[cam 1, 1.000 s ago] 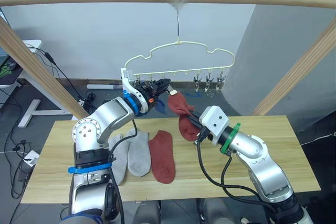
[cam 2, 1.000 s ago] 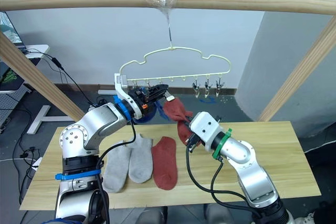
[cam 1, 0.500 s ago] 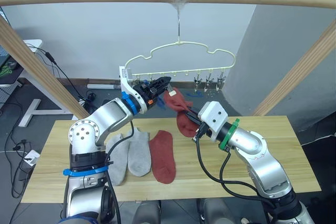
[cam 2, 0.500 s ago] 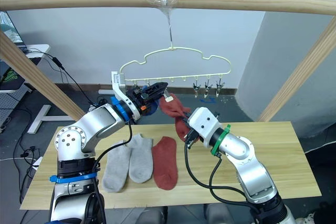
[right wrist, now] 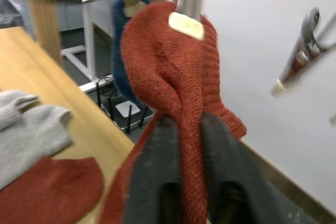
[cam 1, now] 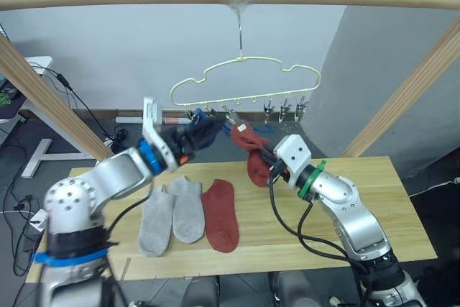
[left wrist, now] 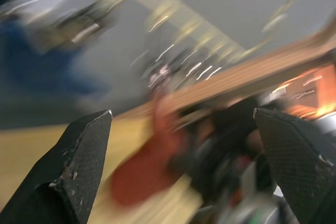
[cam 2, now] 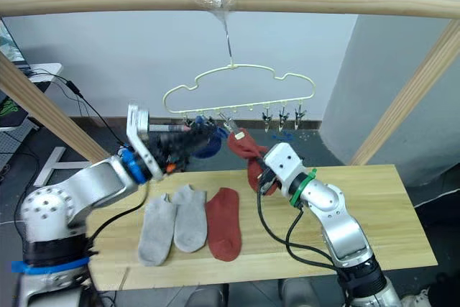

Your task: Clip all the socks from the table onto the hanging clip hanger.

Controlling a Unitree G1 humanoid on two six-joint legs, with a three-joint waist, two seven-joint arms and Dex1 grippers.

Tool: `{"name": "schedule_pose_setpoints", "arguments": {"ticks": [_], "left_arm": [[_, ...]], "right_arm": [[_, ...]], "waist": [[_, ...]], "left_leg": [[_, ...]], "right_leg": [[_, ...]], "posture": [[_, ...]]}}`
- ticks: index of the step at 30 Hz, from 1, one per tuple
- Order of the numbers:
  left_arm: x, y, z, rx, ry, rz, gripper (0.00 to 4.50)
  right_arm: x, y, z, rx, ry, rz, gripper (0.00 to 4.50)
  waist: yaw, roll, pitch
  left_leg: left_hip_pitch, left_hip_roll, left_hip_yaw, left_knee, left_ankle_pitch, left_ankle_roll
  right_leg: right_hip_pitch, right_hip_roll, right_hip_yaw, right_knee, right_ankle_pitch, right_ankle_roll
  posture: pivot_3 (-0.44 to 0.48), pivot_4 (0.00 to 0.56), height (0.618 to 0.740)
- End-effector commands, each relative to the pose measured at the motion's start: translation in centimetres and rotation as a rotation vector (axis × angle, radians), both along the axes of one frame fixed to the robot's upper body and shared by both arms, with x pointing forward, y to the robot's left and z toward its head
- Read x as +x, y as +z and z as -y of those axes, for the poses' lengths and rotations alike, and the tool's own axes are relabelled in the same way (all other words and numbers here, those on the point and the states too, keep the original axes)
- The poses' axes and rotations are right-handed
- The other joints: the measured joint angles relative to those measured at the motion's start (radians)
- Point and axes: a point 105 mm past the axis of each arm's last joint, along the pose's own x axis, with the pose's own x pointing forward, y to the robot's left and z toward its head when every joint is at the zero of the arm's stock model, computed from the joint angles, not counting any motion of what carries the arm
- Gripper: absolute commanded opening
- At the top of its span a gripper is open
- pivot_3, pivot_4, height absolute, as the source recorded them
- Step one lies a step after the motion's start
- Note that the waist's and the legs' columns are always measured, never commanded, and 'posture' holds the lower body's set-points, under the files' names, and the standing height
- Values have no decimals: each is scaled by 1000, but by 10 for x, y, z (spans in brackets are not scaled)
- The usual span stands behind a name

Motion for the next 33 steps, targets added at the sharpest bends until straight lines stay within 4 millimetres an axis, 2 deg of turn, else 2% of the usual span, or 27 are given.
{"name": "schedule_pose_setpoints", "arguments": {"ticks": [1, 4, 7, 8, 10, 14, 17, 20, 28, 32, 33], "left_arm": [[-7, -2, 0, 161, -20, 105, 4500], [-15, -6, -1, 204, -32, 179, 4500], [-17, -14, -7, 328, -1, 259, 4500], [-20, -19, -3, 351, -70, 252, 4500], [-12, -21, -8, 298, -73, 228, 4500], [-3, -8, -9, 374, -113, 413, 4500], [-5, -5, -7, 473, -159, 550, 4500], [-8, -5, -3, 504, -203, 625, 4500], [-14, 0, 6, 507, -259, 723, 4500], [-15, 13, 15, 494, -266, 799, 4500], [-18, 16, 18, 484, -286, 814, 4500]], "right_arm": [[7, 1, 5, 119, -92, -52, 1871], [16, -9, 22, 145, -244, -95, 2967], [15, -13, 28, 117, -285, -94, 3984], [15, -11, 32, 124, -323, -68, 4339], [11, -10, 36, 98, -366, -36, 4339], [-1, 7, 25, 258, -299, -70, 4339], [0, 16, 21, 284, -332, -45, 3739], [1, 21, 16, 280, -340, -24, 2738], [6, 31, 14, 321, -352, -16, 2738], [12, 35, 13, 334, -368, -6, 2738], [13, 37, 12, 338, -365, -4, 2549]], "waist": [[9, 0, 0], [19, 0, 0], [28, 0, 0], [31, 0, 0], [33, 1, 0], [27, 2, 1], [22, 2, 1], [23, 2, 1], [22, 2, 1], [19, 2, 1], [18, 2, 1]], "left_leg": [[0, 0, 0, 0, 0, 0], [-2, 0, -1, 0, 0, 0], [-2, 0, 0, 0, 0, 0], [-3, 0, 0, -1, 0, 0], [-5, 0, -1, -1, 0, 0], [-6, 1, -1, -1, 0, 0], [-5, 1, 0, -1, 0, 0], [-5, 1, 0, -1, 0, 0], [-6, 1, -1, -1, -2, 4], [-6, 1, -1, -1, -2, 4], [-6, 1, -1, -1, -2, 4]], "right_leg": [[0, 0, 0, 0, 0, 0], [0, 0, -1, -1, 0, 0], [0, -1, -1, -3, 0, -1], [-2, -1, -1, -2, -1, -2], [-4, 0, -2, -1, -1, -2], [-5, 0, -2, -1, -1, -2], [-5, 0, -2, -1, -1, -2], [-5, 0, -2, -1, -1, -2], [-6, 0, -2, -1, -1, -2], [-6, 0, -2, 0, -1, -2], [-6, 0, -2, 0, -1, -2]], "posture": [[88, 195, 740], [100, 192, 740], [105, 196, 740], [105, 196, 740], [106, 196, 740], [106, 196, 740], [106, 196, 740], [97, 195, 740], [89, 194, 740], [94, 191, 740], [94, 191, 740]]}}
